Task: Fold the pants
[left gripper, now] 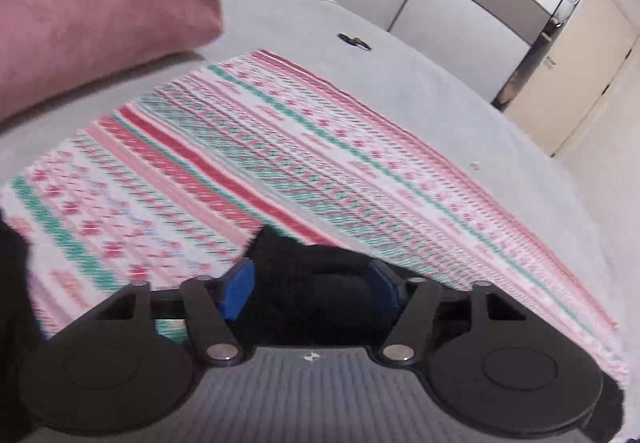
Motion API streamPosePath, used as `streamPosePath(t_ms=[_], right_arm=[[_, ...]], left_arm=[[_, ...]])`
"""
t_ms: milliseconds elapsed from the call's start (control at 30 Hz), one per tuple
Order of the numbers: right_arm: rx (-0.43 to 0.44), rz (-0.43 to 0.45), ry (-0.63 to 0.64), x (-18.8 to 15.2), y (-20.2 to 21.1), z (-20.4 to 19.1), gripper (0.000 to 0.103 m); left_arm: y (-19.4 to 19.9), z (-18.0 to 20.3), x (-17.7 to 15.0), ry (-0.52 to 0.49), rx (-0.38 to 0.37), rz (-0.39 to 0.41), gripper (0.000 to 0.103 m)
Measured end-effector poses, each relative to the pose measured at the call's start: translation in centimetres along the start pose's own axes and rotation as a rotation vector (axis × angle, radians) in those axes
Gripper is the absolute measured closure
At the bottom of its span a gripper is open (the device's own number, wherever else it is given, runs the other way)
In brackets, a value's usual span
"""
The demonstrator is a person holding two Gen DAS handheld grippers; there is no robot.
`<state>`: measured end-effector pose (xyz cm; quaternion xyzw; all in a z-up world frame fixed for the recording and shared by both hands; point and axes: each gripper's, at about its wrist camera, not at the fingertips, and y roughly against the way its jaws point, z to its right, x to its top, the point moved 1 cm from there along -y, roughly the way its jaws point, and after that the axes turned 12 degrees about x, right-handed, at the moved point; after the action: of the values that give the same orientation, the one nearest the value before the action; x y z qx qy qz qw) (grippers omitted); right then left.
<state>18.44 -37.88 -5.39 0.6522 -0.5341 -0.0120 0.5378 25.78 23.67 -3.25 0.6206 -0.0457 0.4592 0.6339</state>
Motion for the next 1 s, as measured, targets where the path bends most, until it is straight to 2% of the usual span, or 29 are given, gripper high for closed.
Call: streamPosePath(t_ms=[67,133,233,367,533,633,800,900,1000], right_arm=[[0.004,0.002,0.001,0.2,-0.6,-0.8,0.039],[0.004,0.004,0.003,0.1,-1.2,-1.6,0.039],[0.008,-0.003,0.016,0.1,-2.1,-2.7,0.039],[0.017,-0.006,0.027,0.8,-3.3,-4.0,0.039],[0.049,-0.009,-0.035,2.6,-5.4,-4.9,0.037],[0.05,-0.012,-0.062,3.9,-7.0,-5.2,0.032],[0.067,0.002,-0.111,6.3,-9.5,-5.3,0.029],[0.099,-0.015,-0.137,7.1,-11.6,-5.0,0.024],[0.038,0.018,-0.132,7.1,-13.2,-4.3,0.024]], left_arm=[[-0.5,0.8,0.0,-0.007,-0.015,-0.007,0.007],[-1.1,1.5,0.0,-0.021,-0.025,-0.019,0.0],[-2.3,2.0,0.2,-0.012,-0.021,-0.043,0.0],[-4.3,1.8,1.2,0.048,-0.032,-0.112,0.0],[-6.4,2.5,2.4,0.043,-0.033,-0.153,0.0],[-7.7,2.8,2.2,0.031,-0.003,-0.189,0.0],[-8.5,3.8,1.7,-0.072,0.045,-0.168,0.0],[-8.8,4.9,1.1,-0.153,0.104,-0.137,0.0],[-9.3,5.9,0.3,-0.256,0.185,-0.099,0.0]])
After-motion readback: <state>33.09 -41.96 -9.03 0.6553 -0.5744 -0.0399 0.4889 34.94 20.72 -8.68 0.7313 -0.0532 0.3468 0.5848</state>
